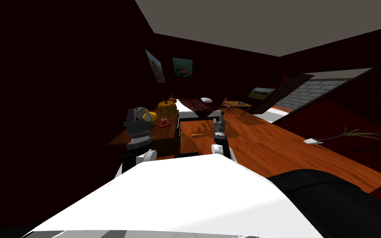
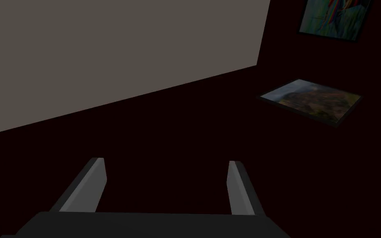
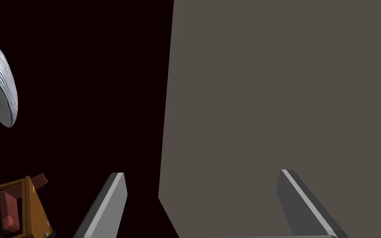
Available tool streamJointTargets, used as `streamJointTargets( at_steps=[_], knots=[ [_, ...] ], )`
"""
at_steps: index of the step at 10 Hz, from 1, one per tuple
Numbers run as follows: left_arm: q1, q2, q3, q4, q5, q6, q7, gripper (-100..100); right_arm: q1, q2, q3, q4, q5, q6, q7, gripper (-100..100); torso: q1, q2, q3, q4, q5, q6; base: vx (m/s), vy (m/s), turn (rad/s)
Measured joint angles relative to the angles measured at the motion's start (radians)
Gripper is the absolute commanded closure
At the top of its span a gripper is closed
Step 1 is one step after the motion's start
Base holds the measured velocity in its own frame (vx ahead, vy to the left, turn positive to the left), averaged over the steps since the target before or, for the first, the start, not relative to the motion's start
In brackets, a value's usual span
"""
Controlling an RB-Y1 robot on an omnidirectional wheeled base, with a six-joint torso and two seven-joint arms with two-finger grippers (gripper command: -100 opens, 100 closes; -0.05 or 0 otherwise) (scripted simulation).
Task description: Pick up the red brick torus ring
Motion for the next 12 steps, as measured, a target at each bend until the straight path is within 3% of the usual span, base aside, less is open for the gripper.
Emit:
streamJointTargets(
  at_steps=[3, 5, 8, 12],
  knots=[
    [-0.035, 0.068, 0.003, 0.036, 0.017, 0.056, -0.003, -100, 0.000, 0.000, 0.000, 0.000, 0.000, 0.000, 0.000, 0, -0.001, 0.003, 0.001, 0.001, 0.000, 0.000, -0.041, -0.015, -0.048],
    [-0.052, 0.092, 0.009, 0.040, 0.028, 0.095, -0.002, -100, 0.000, 0.000, 0.000, 0.000, 0.000, 0.000, 0.000, 0, -0.001, 0.002, 0.001, 0.000, 0.000, 0.000, -0.038, -0.018, -0.060],
    [-0.113, 0.148, 0.023, 0.067, 0.062, 0.206, -0.003, -100, 0.000, 0.000, 0.000, 0.000, 0.000, 0.000, 0.000, 0, -0.001, 0.005, 0.003, 0.001, 0.000, 0.000, -0.069, -0.023, -0.079],
    [-0.169, 0.192, 0.026, 0.116, 0.093, 0.321, -0.011, -100, 0.000, 0.000, 0.000, 0.000, 0.000, 0.000, 0.000, 0, -0.001, 0.004, 0.002, 0.001, 0.000, 0.000, -0.056, -0.026, -0.072]
  ],
)
